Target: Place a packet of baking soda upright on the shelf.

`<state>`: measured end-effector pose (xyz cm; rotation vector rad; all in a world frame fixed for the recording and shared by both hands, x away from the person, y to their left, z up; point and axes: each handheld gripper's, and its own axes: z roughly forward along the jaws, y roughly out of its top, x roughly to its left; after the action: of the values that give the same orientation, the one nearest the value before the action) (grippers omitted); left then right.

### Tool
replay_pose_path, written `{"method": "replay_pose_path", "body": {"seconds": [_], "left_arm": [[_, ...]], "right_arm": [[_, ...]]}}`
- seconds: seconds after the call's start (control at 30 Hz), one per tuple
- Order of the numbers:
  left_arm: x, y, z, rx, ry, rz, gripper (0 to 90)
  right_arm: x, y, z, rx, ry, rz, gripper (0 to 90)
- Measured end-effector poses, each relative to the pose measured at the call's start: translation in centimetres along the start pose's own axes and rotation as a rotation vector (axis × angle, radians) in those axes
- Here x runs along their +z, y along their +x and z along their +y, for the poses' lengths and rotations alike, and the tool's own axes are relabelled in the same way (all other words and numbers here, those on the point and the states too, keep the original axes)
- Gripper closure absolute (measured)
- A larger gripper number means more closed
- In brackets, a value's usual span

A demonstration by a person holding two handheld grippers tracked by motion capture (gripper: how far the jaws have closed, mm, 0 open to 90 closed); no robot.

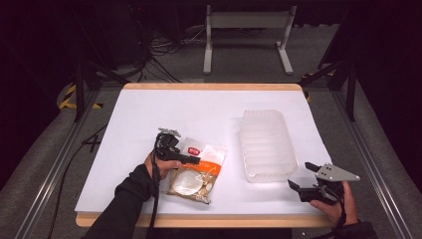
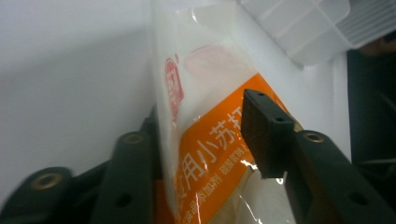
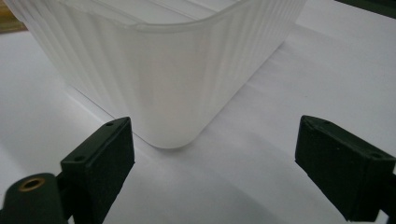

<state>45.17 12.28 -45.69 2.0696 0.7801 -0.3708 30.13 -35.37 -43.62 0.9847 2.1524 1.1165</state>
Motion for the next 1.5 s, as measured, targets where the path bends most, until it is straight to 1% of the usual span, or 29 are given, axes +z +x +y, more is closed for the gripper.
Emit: {"method": "replay_pose_path", "body": {"seconds": [0.1, 0.17, 0.2, 0.3, 0.33, 0.37, 0.4, 0.43, 0.47, 0.53, 0.57, 0.6, 0.63, 0.67, 0.7, 0.77, 0.87, 0.9, 0.97, 1.03, 1.07, 1.13, 1.17, 1.2, 1.23, 1.4, 1.43, 1.47, 1.5], "left_arm": [[-0.1, -0.3, 0.1, 0.03, -0.019, -0.002, 81.8], [-0.5, -0.5, 0.1, 0.049, -0.036, -0.005, 89.1], [-0.5, -0.5, 0.1, 0.049, -0.036, -0.005, 89.6], [-1.2, -1.2, 0.2, 0.091, -0.063, 0.0, 89.8], [-1.4, -1.5, 0.2, 0.098, -0.072, 0.005, 89.8], [-1.8, -2.2, 0.2, 0.124, -0.089, 0.019, 89.8], [-1.8, -2.2, 0.2, 0.124, -0.089, 0.019, 89.8], [-2.3, -2.9, 0.1, 0.149, -0.112, 0.031, 89.8], [-2.6, -3.3, 0.0, 0.161, -0.123, 0.038, 89.8], [-3.8, -4.9, -0.3, 0.205, -0.17, 0.054, 89.9], [-4.4, -5.6, -0.5, 0.234, -0.19, 0.062, 89.9], [-4.9, -6.4, -0.8, 0.243, -0.213, 0.068, 89.9], [-5.7, -7.3, -1.0, 0.264, -0.234, 0.076, 90.0], [-5.7, -7.3, -1.0, 0.264, -0.234, 0.076, 89.9], [-6.8, -8.6, -1.4, 0.293, -0.274, 0.098, 90.0], [-7.7, -9.5, -1.7, 0.315, -0.312, 0.11, 90.0], [-8.4, -10.5, -1.9, 0.335, -0.337, 0.11, 90.0], [-8.6, -10.8, -2.0, 0.345, -0.347, 0.121, 90.0], [-8.7, -11.0, -2.0, 0.35, -0.354, 0.127, 90.0], [-8.9, -11.3, -1.9, 0.353, -0.373, 0.142, 90.0], [-9.0, -11.4, -1.8, 0.353, -0.381, 0.128, 90.0], [-9.1, -11.5, -1.7, 0.357, -0.382, 0.139, 90.0], [-9.1, -11.5, -1.7, 0.357, -0.382, 0.139, 90.0], [-9.1, -11.5, -1.6, 0.357, -0.394, 0.136, 90.0], [-9.2, -11.6, -1.4, 0.368, -0.395, 0.152, 90.0], [-9.0, -11.7, -0.7, 0.376, -0.403, 0.136, 90.0], [-8.9, -11.6, -0.4, 0.379, -0.407, 0.139, 90.0], [-8.8, -11.5, -0.2, 0.379, -0.407, 0.123, 90.0], [-8.6, -11.3, 0.0, 0.372, -0.411, 0.12, 90.0]], "right_arm": [[0.0, 0.0, 0.0, -0.001, -0.003, -0.001, 12.5], [0.0, 0.0, 0.0, 0.002, -0.001, -0.001, 12.5], [0.0, 0.0, 0.0, 0.002, -0.001, -0.001, 12.5], [0.0, 0.0, 0.0, 0.003, -0.001, -0.002, 12.6], [-0.1, 0.0, 0.0, 0.002, -0.002, -0.003, 12.6], [-0.1, 0.0, 0.0, 0.002, -0.002, -0.004, 12.6], [-0.1, 0.0, 0.0, 0.002, -0.002, -0.004, 12.6], [-0.1, 0.0, 0.0, 0.003, -0.004, -0.004, 12.6], [-0.2, 0.0, 0.0, 0.004, -0.005, -0.005, 12.6], [-0.2, 0.0, 0.0, 0.005, -0.008, -0.008, 12.6], [-0.3, 0.0, 0.0, 0.006, -0.011, -0.007, 12.6], [-0.3, -0.1, 0.1, 0.007, -0.013, -0.009, 12.5], [-0.3, 0.0, 0.1, 0.009, -0.014, -0.011, 12.6], [-0.3, 0.0, 0.1, 0.011, -0.015, -0.011, 12.6], [-0.4, 0.0, 0.1, 0.01, -0.016, -0.014, 12.6], [-0.4, 0.0, 0.1, 0.012, -0.019, -0.017, 12.6], [-0.5, 0.0, 0.2, 0.016, -0.022, -0.022, 12.7], [-0.4, -0.1, 0.2, 0.019, -0.019, -0.026, 12.8], [-0.4, -0.1, 0.2, 0.023, -0.016, -0.029, 12.9], [-0.5, -0.1, 0.2, 0.023, -0.021, -0.032, 13.0], [-0.5, -0.1, 0.2, 0.023, -0.022, -0.032, 12.9], [-0.5, -0.1, 0.2, 0.027, -0.026, -0.026, 13.4], [-0.5, -0.1, 0.2, 0.027, -0.026, -0.026, 13.4], [-0.5, -0.1, 0.2, 0.027, -0.026, -0.023, 13.7], [-0.5, 0.0, 0.2, 0.028, -0.025, -0.02, 13.6], [-0.4, 0.0, 0.1, 0.025, -0.027, -0.013, 13.8], [-0.4, 0.0, 0.1, 0.026, -0.025, -0.015, 13.9], [-0.3, 0.0, 0.1, 0.031, -0.018, -0.02, 14.0], [-0.3, 0.0, 0.1, 0.03, -0.014, -0.021, 14.0]]}}
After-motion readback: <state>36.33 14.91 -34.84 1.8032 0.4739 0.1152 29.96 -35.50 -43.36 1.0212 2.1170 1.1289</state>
